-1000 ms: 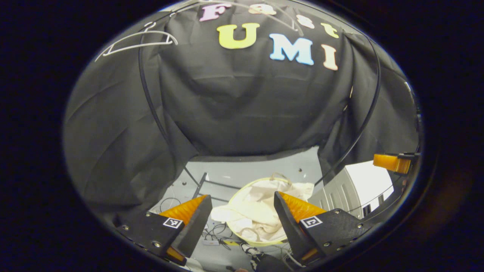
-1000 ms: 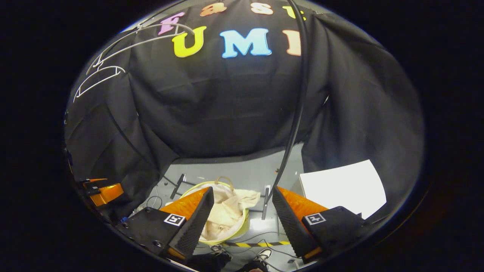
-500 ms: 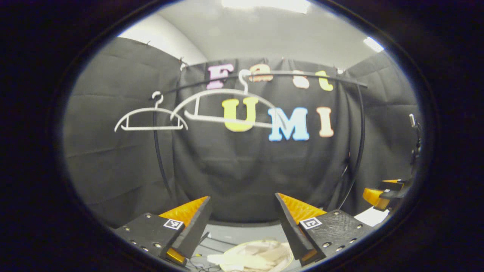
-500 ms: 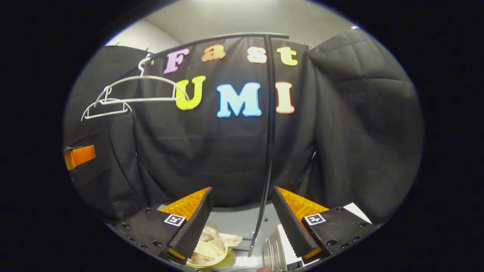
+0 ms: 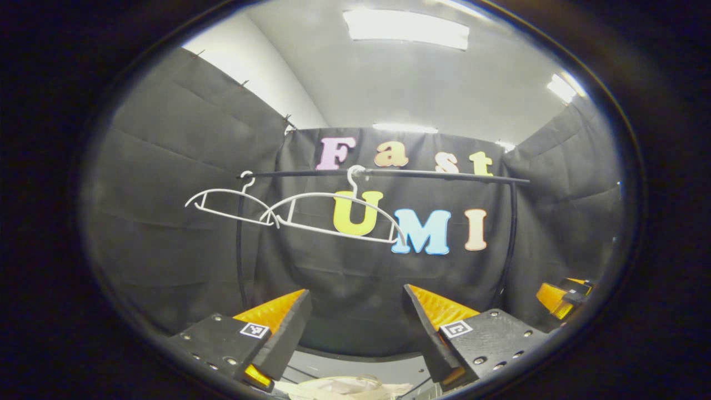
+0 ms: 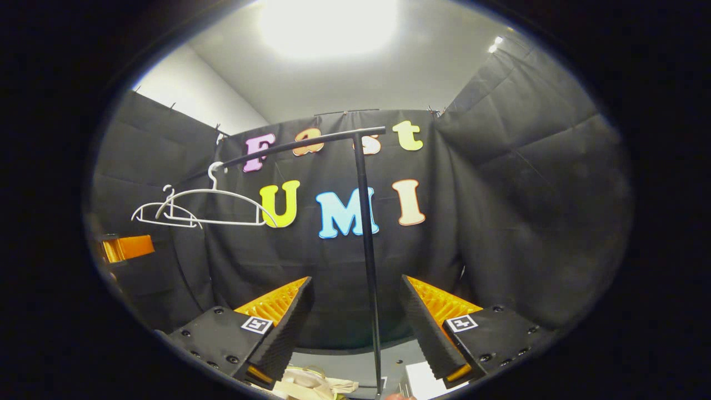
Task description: Grasp the clothes on the hanger with both hands and then place them into the laundry hamper below.
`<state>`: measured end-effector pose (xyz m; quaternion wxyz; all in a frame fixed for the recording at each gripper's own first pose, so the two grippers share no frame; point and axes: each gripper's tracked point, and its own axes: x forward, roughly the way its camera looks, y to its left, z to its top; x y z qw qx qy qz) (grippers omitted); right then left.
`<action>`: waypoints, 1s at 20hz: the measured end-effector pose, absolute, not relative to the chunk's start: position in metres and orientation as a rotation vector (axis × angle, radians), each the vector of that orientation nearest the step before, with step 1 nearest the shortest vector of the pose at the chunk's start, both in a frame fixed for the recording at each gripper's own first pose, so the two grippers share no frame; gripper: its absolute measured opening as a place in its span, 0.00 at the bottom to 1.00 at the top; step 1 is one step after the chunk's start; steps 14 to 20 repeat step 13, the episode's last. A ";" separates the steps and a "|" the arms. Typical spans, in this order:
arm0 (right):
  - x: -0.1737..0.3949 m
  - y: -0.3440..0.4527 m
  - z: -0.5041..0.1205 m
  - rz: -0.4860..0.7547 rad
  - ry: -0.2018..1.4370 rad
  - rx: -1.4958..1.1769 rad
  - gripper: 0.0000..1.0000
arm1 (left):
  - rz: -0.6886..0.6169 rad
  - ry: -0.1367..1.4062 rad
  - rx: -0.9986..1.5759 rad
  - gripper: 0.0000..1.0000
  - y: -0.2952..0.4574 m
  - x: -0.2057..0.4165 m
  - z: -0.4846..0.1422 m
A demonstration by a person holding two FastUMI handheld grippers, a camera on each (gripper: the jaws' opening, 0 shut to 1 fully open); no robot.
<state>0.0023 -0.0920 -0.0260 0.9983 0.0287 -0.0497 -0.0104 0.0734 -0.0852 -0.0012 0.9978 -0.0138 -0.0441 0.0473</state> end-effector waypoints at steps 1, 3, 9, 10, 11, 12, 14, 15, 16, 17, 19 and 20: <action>-0.005 -0.098 -0.039 -0.027 -0.078 0.060 0.98 | 0.122 -0.110 0.003 0.94 -0.086 0.059 -0.012; -0.018 -0.103 -0.055 -0.028 -0.042 0.053 0.98 | 0.178 -0.081 0.057 0.94 -0.082 0.045 -0.033; -0.041 -0.103 -0.053 0.001 -0.080 0.012 0.98 | 0.144 -0.139 0.031 0.95 -0.104 0.018 -0.017; -0.042 -0.097 -0.054 0.014 -0.070 0.023 0.98 | 0.135 -0.152 0.053 0.95 -0.108 0.013 -0.013; -0.041 -0.095 -0.056 0.022 -0.065 0.028 0.98 | 0.119 -0.155 0.078 0.95 -0.113 0.011 -0.011; -0.042 -0.094 -0.057 0.026 -0.060 0.028 0.98 | 0.100 -0.150 0.105 0.94 -0.118 0.011 -0.013; -0.041 -0.093 -0.059 0.027 -0.053 0.028 0.98 | 0.087 -0.143 0.129 0.94 -0.121 0.010 -0.015; -0.041 -0.093 -0.059 0.027 -0.053 0.028 0.98 | 0.087 -0.143 0.129 0.94 -0.121 0.010 -0.015; -0.041 -0.093 -0.059 0.027 -0.053 0.028 0.98 | 0.087 -0.143 0.129 0.94 -0.121 0.010 -0.015; -0.041 -0.093 -0.059 0.027 -0.053 0.028 0.98 | 0.087 -0.143 0.129 0.94 -0.121 0.010 -0.015; -0.041 -0.093 -0.059 0.027 -0.053 0.028 0.98 | 0.087 -0.143 0.129 0.94 -0.121 0.010 -0.015; -0.041 -0.093 -0.059 0.027 -0.053 0.028 0.98 | 0.087 -0.143 0.129 0.94 -0.121 0.010 -0.015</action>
